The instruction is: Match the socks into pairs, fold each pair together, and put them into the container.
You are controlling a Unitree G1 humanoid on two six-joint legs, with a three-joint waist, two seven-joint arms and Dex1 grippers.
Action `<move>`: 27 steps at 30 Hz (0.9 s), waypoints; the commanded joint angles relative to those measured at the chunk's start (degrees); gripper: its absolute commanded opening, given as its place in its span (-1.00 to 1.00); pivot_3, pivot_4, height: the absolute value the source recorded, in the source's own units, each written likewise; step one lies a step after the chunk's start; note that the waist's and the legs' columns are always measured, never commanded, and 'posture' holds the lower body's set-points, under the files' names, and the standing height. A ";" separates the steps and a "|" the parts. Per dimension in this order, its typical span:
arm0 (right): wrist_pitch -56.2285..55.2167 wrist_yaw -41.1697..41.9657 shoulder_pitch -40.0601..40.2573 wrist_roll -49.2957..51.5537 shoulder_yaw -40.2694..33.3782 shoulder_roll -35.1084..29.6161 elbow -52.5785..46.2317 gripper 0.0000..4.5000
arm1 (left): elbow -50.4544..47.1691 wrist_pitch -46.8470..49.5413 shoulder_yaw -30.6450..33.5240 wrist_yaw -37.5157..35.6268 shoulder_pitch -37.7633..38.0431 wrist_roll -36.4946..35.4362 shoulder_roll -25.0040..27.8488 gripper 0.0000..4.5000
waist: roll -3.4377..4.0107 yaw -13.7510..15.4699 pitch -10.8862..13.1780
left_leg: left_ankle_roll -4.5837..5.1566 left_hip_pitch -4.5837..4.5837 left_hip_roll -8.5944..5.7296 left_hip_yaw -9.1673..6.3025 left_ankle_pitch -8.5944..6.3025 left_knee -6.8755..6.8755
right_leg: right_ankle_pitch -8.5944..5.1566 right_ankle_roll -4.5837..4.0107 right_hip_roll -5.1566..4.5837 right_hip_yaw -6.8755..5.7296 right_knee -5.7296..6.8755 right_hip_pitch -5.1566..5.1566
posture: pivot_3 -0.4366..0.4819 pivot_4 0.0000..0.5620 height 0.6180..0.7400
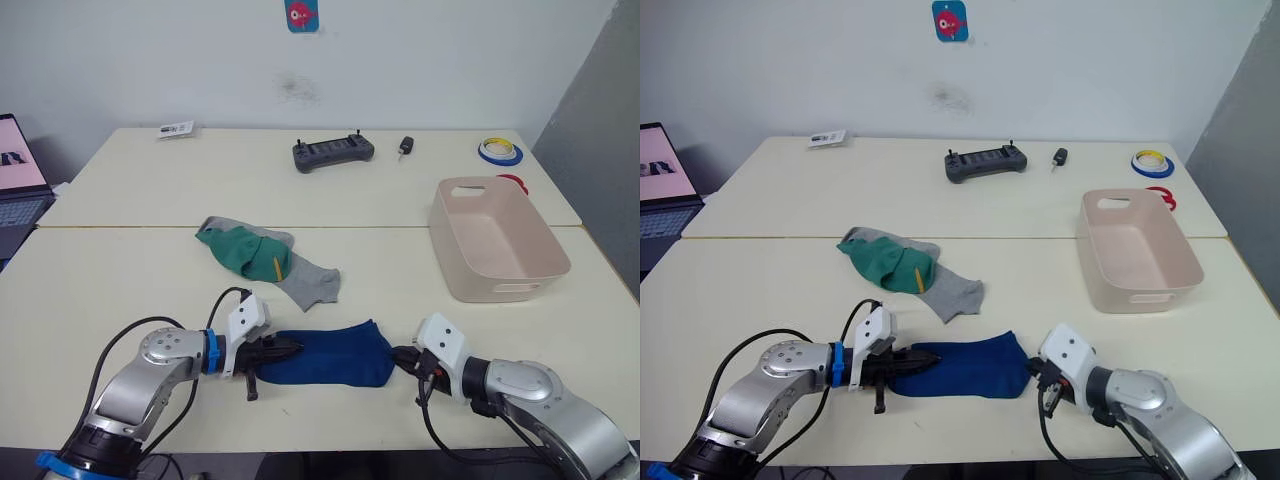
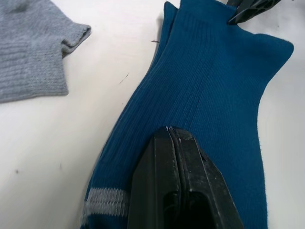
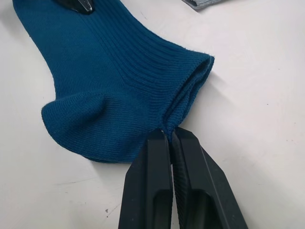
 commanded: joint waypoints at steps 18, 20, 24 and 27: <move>4.75 4.71 -14.77 14.30 2.03 9.11 1.32 -0.97 | 1.66 -0.27 -1.08 0.92 2.70 2.42 1.10 -1.00 | 0.04 -0.25 -0.03 | 0.01 0.11 0.11 -0.03 0.00 -0.02 | 0.00 -0.01 0.00 0.03 0.04 0.02 | -0.05 -0.47 1.00; 5.69 4.21 -16.73 14.63 4.04 12.07 3.31 -0.97 | 1.53 -0.10 -1.00 1.05 2.83 2.21 1.10 -1.00 | 0.04 -0.20 -0.03 | 0.01 0.10 0.10 -0.04 0.00 -0.02 | 0.00 -0.01 0.00 0.02 0.03 0.01 | -0.05 -0.47 1.00; 6.92 3.68 -19.11 13.97 7.46 15.97 7.48 -0.97 | 1.13 0.40 -0.68 1.13 2.86 1.84 1.24 -1.00 | 0.04 -0.20 -0.03 | 0.01 0.08 0.08 -0.03 0.00 -0.01 | 0.01 -0.01 -0.02 0.03 0.03 0.00 | -0.05 -0.47 1.00; 6.41 3.92 -20.05 12.91 9.81 17.08 9.94 -0.97 | 0.15 1.53 0.54 1.05 2.68 0.69 1.75 -1.00 | 0.05 -0.26 -0.03 | 0.01 0.08 0.08 -0.02 0.00 -0.01 | 0.01 -0.01 -0.02 0.04 0.03 -0.01 | -0.05 -0.47 1.00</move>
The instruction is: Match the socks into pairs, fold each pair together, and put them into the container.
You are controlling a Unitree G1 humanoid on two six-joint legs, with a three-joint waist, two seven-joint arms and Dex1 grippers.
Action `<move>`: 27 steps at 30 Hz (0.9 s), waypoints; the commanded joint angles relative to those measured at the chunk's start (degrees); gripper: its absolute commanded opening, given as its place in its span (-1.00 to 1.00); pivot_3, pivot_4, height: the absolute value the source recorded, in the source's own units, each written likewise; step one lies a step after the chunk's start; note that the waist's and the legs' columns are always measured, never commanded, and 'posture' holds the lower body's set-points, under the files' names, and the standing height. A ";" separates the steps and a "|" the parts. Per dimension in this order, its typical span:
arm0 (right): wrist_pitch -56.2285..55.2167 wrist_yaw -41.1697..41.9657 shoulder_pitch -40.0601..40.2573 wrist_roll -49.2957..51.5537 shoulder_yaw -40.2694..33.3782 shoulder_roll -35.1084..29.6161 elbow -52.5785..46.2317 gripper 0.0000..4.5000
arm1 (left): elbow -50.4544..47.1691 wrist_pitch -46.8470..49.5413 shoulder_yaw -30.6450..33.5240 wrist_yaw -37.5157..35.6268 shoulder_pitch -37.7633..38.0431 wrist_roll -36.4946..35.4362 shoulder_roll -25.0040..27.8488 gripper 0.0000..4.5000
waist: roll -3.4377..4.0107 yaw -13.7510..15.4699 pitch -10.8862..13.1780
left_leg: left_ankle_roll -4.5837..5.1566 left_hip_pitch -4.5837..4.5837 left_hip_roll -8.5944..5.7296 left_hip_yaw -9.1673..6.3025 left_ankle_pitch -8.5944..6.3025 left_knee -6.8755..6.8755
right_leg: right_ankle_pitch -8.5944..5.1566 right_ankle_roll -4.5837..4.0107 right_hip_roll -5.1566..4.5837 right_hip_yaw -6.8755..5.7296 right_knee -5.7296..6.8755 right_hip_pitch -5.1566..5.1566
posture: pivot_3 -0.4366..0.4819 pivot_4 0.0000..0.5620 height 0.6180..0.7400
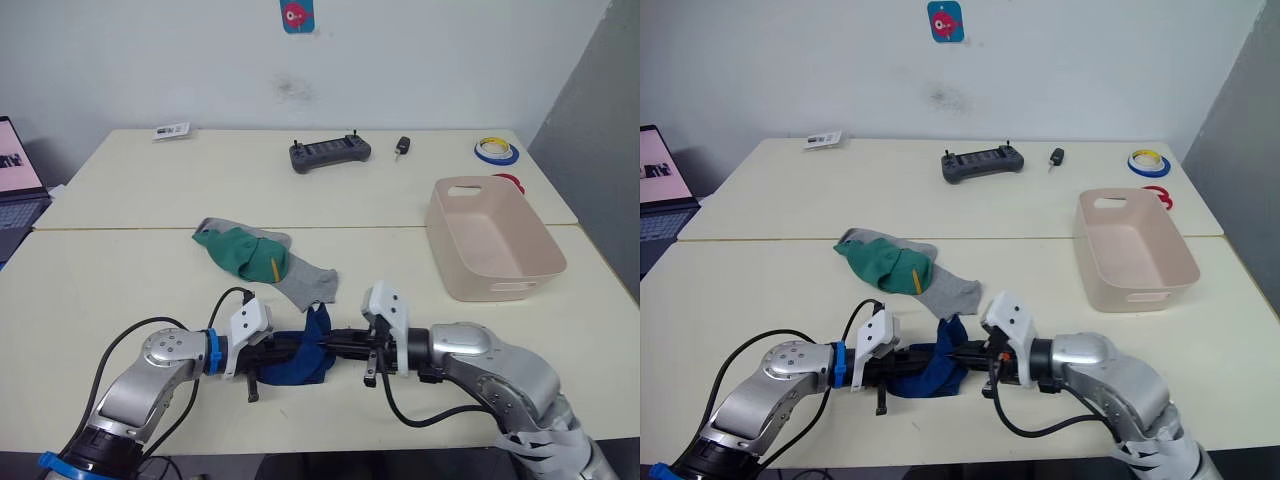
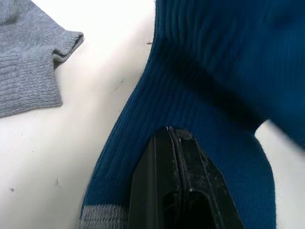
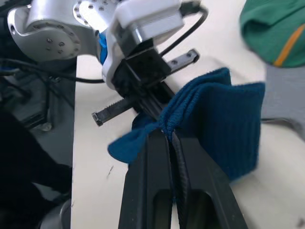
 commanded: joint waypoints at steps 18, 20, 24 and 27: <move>2.77 1.65 6.12 4.35 -8.50 -10.74 -6.85 -0.97 | -1.78 5.23 0.00 0.94 1.89 -1.26 0.86 -1.00 | 0.03 0.21 0.02 | 0.00 -0.06 -0.04 0.01 0.00 0.00 | 0.00 0.00 -0.08 -0.02 -0.02 -0.02 | -0.05 -0.47 1.00; 3.02 2.17 8.27 4.58 -10.21 -13.68 -7.29 -0.97 | -1.96 5.75 -0.15 1.14 1.31 -1.59 0.26 -1.00 | 0.03 0.21 0.02 | 0.00 -0.05 -0.05 0.02 0.00 0.00 | 0.00 0.00 -0.09 -0.03 -0.03 0.00 | -0.05 -0.47 1.00; 3.48 2.21 10.62 4.82 -11.62 -17.13 -7.45 -0.97 | -2.04 6.14 -0.29 1.13 0.92 -1.58 -0.20 -1.00 | 0.03 0.21 0.02 | 0.00 -0.06 -0.05 0.01 0.00 0.00 | 0.00 0.00 -0.07 -0.03 -0.02 0.01 | -0.05 -0.47 1.00; 4.18 1.57 10.92 4.53 -11.52 -17.97 -7.06 -0.97 | -2.17 5.99 -0.55 1.08 1.28 -1.31 -0.33 -1.00 | 0.03 0.21 0.02 | 0.00 -0.05 -0.04 0.01 0.00 -0.01 | 0.00 0.00 -0.06 -0.02 -0.02 0.00 | -0.05 -0.47 1.00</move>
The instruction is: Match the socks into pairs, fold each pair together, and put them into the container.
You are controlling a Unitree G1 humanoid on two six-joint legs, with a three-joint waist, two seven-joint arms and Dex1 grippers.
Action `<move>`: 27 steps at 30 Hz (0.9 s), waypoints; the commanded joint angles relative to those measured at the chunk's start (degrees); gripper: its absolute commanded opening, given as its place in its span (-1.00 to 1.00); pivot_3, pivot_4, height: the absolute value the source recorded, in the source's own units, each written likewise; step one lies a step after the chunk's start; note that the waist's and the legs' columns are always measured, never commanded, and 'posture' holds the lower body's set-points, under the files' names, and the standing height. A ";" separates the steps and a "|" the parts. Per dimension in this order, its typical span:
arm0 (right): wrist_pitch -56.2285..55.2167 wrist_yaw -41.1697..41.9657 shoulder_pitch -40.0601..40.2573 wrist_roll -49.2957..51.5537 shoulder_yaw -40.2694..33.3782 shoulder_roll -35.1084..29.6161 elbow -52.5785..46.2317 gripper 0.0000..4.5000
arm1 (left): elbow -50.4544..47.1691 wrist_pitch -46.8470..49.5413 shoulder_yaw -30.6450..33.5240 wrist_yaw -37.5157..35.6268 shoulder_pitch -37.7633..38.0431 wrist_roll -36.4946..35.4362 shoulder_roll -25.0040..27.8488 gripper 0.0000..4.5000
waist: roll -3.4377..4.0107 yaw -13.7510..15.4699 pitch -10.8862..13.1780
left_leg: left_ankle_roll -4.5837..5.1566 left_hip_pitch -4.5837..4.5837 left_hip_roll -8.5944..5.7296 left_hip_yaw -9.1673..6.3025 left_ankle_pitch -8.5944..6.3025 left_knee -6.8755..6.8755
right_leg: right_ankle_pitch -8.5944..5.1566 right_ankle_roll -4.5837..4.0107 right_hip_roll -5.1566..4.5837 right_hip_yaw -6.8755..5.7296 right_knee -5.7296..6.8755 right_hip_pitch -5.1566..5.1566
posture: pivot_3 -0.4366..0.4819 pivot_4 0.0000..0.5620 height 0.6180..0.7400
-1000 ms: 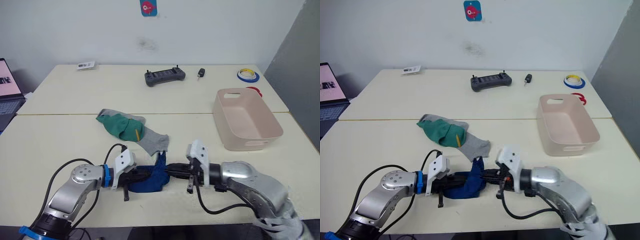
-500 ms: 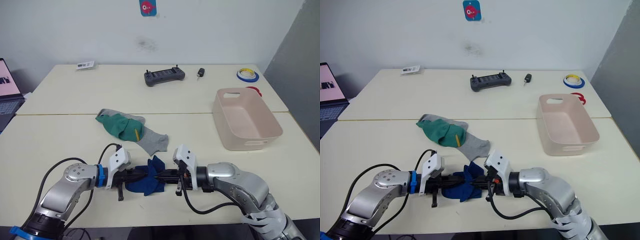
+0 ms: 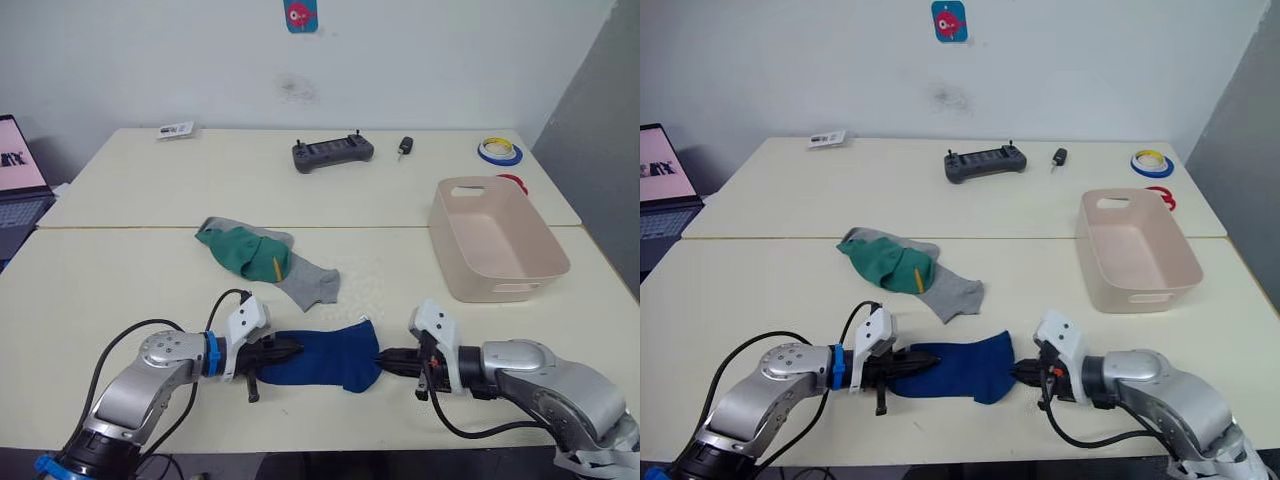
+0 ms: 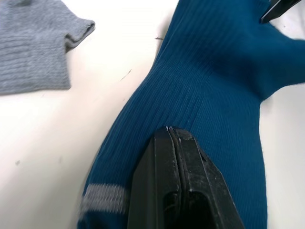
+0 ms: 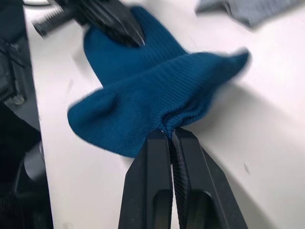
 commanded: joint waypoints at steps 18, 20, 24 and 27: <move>3.32 -3.42 4.55 8.42 -13.72 1.33 -4.14 0.99 | -2.26 0.55 -2.22 0.68 3.13 0.91 -0.56 -1.00 | -0.01 0.04 0.00 | 0.00 -0.03 -0.01 0.03 0.00 -0.01 | 0.00 0.01 -0.01 0.02 -0.04 0.02 | -0.05 -0.47 1.00; 2.76 -4.95 7.19 7.77 -13.58 1.81 -5.75 0.99 | -2.16 0.43 -2.38 0.73 3.21 1.00 -0.72 -1.00 | -0.01 0.05 0.00 | 0.00 -0.02 -0.01 0.03 0.00 0.00 | 0.00 0.01 -0.01 0.01 -0.04 0.03 | -0.05 -0.47 1.00; 0.60 -10.19 10.23 4.23 -10.15 4.73 -7.93 0.99 | -2.18 0.27 -2.71 0.85 3.37 1.08 -0.90 -1.00 | -0.01 0.05 0.00 | 0.00 0.00 0.00 0.03 0.00 -0.01 | -0.01 0.01 -0.02 0.01 -0.04 0.03 | -0.05 -0.47 1.00; -1.55 -14.12 11.58 0.68 -6.78 7.68 -8.23 0.99 | -2.12 0.18 -2.92 0.92 3.32 1.13 -1.02 -1.00 | 0.02 0.02 -0.01 | -0.01 0.00 0.01 0.02 0.00 -0.02 | -0.02 0.03 -0.01 0.01 -0.03 0.02 | -0.05 -0.47 1.00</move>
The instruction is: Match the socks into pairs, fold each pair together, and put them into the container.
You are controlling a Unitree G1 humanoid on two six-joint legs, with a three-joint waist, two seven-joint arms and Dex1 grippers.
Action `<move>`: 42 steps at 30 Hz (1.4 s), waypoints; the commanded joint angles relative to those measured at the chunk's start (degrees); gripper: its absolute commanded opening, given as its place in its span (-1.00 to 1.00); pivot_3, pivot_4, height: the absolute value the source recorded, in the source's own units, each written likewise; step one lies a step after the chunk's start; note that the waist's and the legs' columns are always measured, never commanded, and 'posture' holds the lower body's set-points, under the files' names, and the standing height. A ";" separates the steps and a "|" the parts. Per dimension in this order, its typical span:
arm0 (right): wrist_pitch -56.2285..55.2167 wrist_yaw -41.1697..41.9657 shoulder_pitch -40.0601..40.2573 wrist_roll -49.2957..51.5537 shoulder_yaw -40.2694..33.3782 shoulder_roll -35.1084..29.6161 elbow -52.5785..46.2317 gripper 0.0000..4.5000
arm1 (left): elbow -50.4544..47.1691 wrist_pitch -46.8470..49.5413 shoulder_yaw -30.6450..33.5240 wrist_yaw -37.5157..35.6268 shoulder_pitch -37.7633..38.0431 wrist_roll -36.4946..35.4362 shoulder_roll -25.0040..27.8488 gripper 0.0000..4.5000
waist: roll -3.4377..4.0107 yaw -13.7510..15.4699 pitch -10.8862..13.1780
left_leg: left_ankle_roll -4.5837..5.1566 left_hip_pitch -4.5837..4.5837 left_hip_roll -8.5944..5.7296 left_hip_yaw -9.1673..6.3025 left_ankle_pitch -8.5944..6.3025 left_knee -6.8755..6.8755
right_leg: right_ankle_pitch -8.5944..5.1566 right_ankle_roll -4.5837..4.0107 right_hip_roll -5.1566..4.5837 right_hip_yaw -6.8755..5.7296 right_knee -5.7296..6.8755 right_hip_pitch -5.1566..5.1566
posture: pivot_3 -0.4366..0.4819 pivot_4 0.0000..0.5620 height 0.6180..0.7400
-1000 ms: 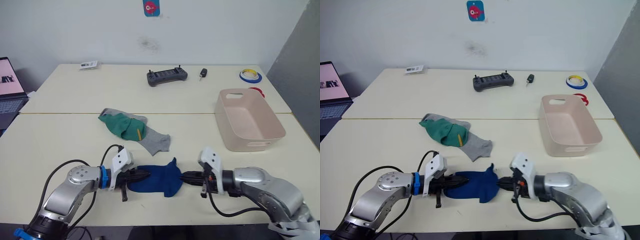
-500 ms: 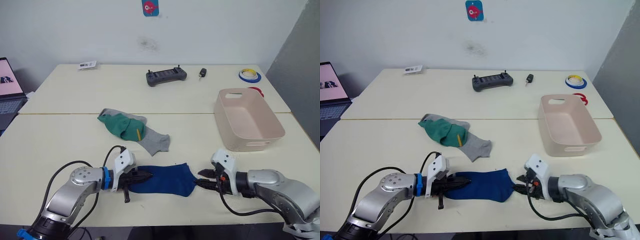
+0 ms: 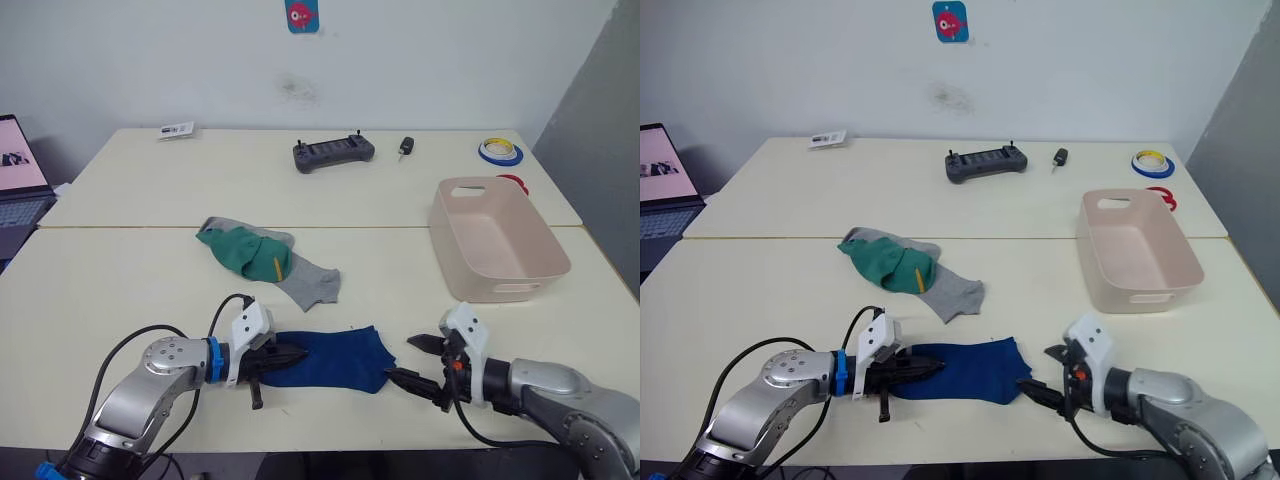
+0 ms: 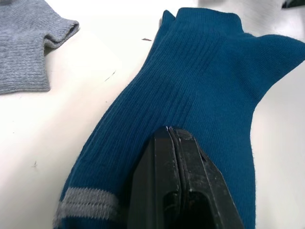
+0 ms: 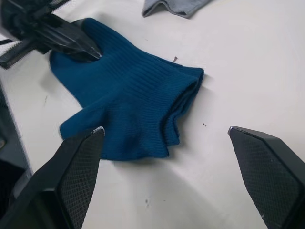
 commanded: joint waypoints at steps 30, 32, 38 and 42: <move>-15.16 0.84 4.94 -10.51 5.87 3.01 1.01 -0.99 | 0.48 0.25 -2.13 0.53 1.62 0.94 -0.28 -1.00 | -0.03 -0.01 -0.02 | -0.01 0.00 -0.01 0.03 0.00 0.00 | -0.01 0.02 -0.01 0.00 -0.01 0.00 | -0.05 -0.47 1.00; -14.38 2.54 4.06 -8.78 4.71 2.04 0.44 -0.99 | 0.28 0.45 -1.86 0.53 1.60 0.73 -0.14 -1.00 | -0.02 -0.01 -0.02 | -0.01 0.01 -0.02 0.03 0.00 0.00 | -0.01 0.02 0.00 0.01 -0.01 0.00 | -0.05 -0.47 1.00; -9.52 4.25 -0.60 -2.63 4.44 0.88 -2.95 -0.99 | -0.36 1.38 -1.49 0.89 0.89 0.55 0.07 -1.00 | -0.03 -0.01 -0.01 | 0.00 0.00 -0.02 0.02 0.00 0.00 | -0.01 0.01 0.00 0.00 0.00 0.00 | -0.05 -0.47 1.00; -4.50 2.84 -4.79 0.97 6.10 2.24 -3.41 -0.99 | -0.24 1.25 -2.34 1.65 0.74 1.70 -0.14 -1.00 | -0.03 -0.01 -0.01 | 0.00 0.00 -0.02 0.01 0.00 0.00 | -0.01 0.01 0.00 0.00 0.00 0.01 | -0.05 -0.47 1.00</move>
